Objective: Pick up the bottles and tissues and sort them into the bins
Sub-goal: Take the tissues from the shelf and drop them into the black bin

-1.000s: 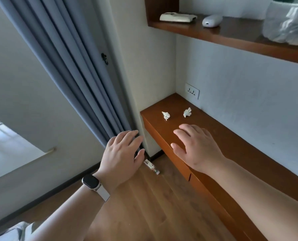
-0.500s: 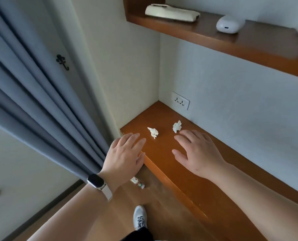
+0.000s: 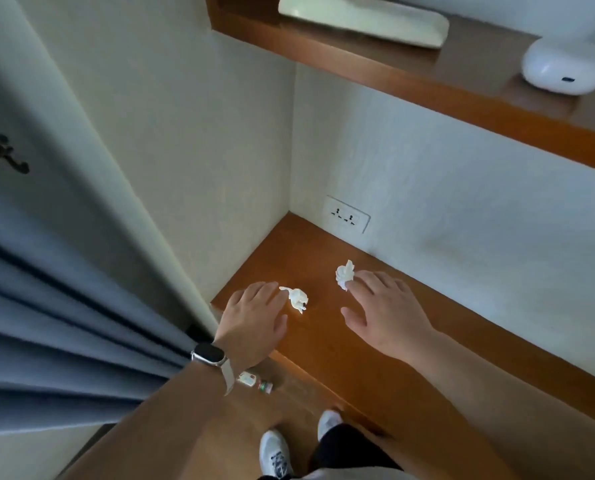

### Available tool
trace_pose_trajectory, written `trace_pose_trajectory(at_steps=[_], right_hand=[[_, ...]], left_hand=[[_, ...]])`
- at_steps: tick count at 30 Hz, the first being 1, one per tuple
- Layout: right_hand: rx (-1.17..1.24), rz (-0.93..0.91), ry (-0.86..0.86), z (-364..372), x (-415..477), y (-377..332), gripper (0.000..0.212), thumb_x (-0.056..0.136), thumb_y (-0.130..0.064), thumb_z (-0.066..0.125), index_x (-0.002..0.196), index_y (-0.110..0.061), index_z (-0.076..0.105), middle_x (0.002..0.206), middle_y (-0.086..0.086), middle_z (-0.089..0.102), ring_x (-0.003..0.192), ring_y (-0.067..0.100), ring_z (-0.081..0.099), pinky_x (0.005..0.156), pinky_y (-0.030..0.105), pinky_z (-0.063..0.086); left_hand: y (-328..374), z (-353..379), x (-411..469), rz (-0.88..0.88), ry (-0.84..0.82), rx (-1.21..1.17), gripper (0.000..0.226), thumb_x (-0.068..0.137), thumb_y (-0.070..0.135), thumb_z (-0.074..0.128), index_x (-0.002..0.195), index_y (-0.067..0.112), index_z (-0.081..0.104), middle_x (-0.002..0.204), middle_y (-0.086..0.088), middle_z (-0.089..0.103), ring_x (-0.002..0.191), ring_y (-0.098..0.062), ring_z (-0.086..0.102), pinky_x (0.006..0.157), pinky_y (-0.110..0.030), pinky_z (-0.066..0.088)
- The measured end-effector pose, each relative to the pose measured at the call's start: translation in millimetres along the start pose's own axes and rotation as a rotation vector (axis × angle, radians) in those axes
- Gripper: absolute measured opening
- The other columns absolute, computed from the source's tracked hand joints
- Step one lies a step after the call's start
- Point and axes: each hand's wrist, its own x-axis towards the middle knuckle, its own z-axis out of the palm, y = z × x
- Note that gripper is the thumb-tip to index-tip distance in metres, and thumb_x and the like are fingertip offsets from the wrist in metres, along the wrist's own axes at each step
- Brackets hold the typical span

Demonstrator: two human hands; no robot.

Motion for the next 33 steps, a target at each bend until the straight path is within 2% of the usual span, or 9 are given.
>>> trace_pose_trajectory(at_steps=[4,11,15,18,20,22,27,30,33], right_hand=[[0.021,0.055,-0.066,32,32,16,0.053,0.096,-0.056,0.028,0.138,-0.026,0.039,0.145,-0.002,0.04,0.134,0.02,0.036,0.109,0.041,0.033],[0.025,0.029,-0.17,86,86,48,0.055,0.094,-0.048,0.043,0.143,-0.03,0.025,0.155,0.003,0.023,0.138,0.025,0.031,0.108,0.041,0.034],[0.059,0.038,-0.243,105,110,61,0.065,0.093,-0.042,0.051,0.147,-0.032,0.017,0.16,0.004,0.01,0.144,0.025,0.018,0.112,0.043,0.025],[0.056,-0.02,-0.268,114,121,65,0.052,0.092,-0.036,0.053,0.14,-0.028,0.034,0.152,0.004,0.03,0.135,0.024,0.035,0.106,0.04,0.036],[0.063,-0.042,-0.256,119,123,66,0.04,0.092,-0.031,0.054,0.13,-0.025,0.044,0.136,0.002,0.046,0.119,0.02,0.048,0.094,0.033,0.044],[0.073,-0.041,-0.255,122,123,67,0.035,0.092,-0.028,0.054,0.126,-0.022,0.048,0.121,-0.001,0.053,0.105,0.015,0.053,0.086,0.029,0.047],[0.05,-0.058,-0.247,126,111,66,0.022,0.092,-0.027,0.054,0.113,-0.021,0.054,0.093,-0.007,0.048,0.076,0.008,0.047,0.063,0.022,0.043],[0.047,-0.044,-0.239,122,99,62,0.021,0.091,-0.028,0.054,0.112,-0.021,0.054,0.091,-0.007,0.047,0.075,0.009,0.048,0.062,0.026,0.048],[0.069,-0.012,-0.211,113,84,56,0.024,0.092,-0.03,0.055,0.114,-0.022,0.054,0.096,-0.007,0.052,0.078,0.008,0.049,0.067,0.027,0.051]], left_hand=[[-6,28,29,-0.044,-0.085,-0.077,0.044,0.097,0.042,0.043,0.14,0.031,0.042,0.149,0.003,0.041,0.135,-0.019,0.042,0.105,-0.039,0.04],[8,76,71,-0.129,-0.227,-0.14,0.062,0.097,0.045,0.043,0.153,0.034,0.016,0.162,-0.001,0.015,0.141,-0.024,0.034,0.108,-0.041,0.039],[13,98,79,-0.119,-0.288,-0.164,0.056,0.1,0.041,0.041,0.152,0.034,0.02,0.161,0.002,0.019,0.145,-0.022,0.025,0.11,-0.041,0.034],[11,108,80,-0.119,-0.286,-0.17,0.05,0.102,0.032,0.041,0.15,0.03,0.028,0.156,0.003,0.03,0.142,-0.02,0.03,0.108,-0.037,0.036],[9,111,78,-0.13,-0.27,-0.191,0.049,0.102,0.03,0.042,0.149,0.03,0.031,0.152,0.004,0.035,0.138,-0.019,0.034,0.106,-0.036,0.038],[6,112,77,-0.143,-0.261,-0.22,0.048,0.101,0.028,0.043,0.148,0.029,0.034,0.15,0.005,0.038,0.136,-0.017,0.036,0.105,-0.035,0.038],[2,111,76,-0.144,-0.203,-0.241,0.042,0.1,0.022,0.046,0.142,0.025,0.045,0.14,0.005,0.05,0.128,-0.017,0.045,0.102,-0.032,0.042],[0,105,71,-0.111,-0.19,-0.266,0.04,0.1,0.022,0.046,0.139,0.025,0.047,0.135,0.005,0.052,0.123,-0.016,0.049,0.098,-0.031,0.045],[-2,94,60,-0.08,-0.144,-0.303,0.037,0.096,0.022,0.053,0.133,0.023,0.054,0.125,0.004,0.057,0.111,-0.017,0.057,0.086,-0.03,0.047]])
